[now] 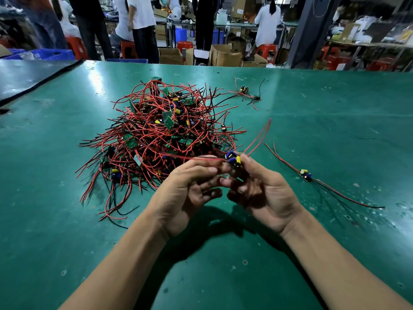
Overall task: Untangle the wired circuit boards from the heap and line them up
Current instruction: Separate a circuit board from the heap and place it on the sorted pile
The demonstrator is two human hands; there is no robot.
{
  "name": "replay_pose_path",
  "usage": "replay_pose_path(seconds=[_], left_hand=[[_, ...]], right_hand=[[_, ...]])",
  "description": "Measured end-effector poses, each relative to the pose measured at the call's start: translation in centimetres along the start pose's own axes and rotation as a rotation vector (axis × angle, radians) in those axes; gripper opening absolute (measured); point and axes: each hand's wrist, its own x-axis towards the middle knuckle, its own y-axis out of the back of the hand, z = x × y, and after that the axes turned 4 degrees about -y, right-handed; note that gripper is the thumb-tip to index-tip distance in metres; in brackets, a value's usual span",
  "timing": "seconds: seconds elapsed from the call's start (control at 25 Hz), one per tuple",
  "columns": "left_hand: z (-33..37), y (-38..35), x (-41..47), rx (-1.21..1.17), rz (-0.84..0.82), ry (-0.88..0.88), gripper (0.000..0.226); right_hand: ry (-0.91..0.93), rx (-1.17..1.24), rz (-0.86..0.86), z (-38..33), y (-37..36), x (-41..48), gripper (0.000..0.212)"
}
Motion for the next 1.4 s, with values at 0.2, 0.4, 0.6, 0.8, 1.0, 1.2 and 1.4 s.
replay_pose_path(seconds=[0.2, 0.4, 0.6, 0.8, 1.0, 1.2, 1.4], left_hand=[[0.2, -0.4, 0.2, 0.086, -0.089, 0.210, 0.027], [-0.9, 0.0, 0.1, 0.017, -0.074, 0.172, 0.012], [-1.0, 0.3, 0.5, 0.060, -0.035, 0.170, 0.020], [-1.5, -0.1, 0.5, 0.174, 0.022, 0.176, 0.021], [-1.8, -0.3, 0.3, 0.199, 0.090, 0.137, 0.007], [-2.6, -0.4, 0.7, 0.329, 0.154, 0.043, 0.020], [-2.6, -0.1, 0.8, 0.474, 0.051, 0.065, 0.023]], right_hand=[[-0.071, -0.114, -0.149, 0.0, -0.1, -0.6, 0.028], [-0.008, -0.062, 0.066, -0.3, -0.3, -0.1, 0.008], [0.027, -0.182, 0.144, 0.1, 0.1, 0.3, 0.010], [-0.077, -0.273, 0.124, 0.3, 0.4, 0.4, 0.021], [-0.120, -0.278, 0.112, 0.5, 0.4, 0.3, 0.018], [-0.076, -0.437, 0.227, 0.8, 1.1, 0.7, 0.021], [0.011, -0.368, 0.433, -0.1, 2.5, 1.6, 0.020]])
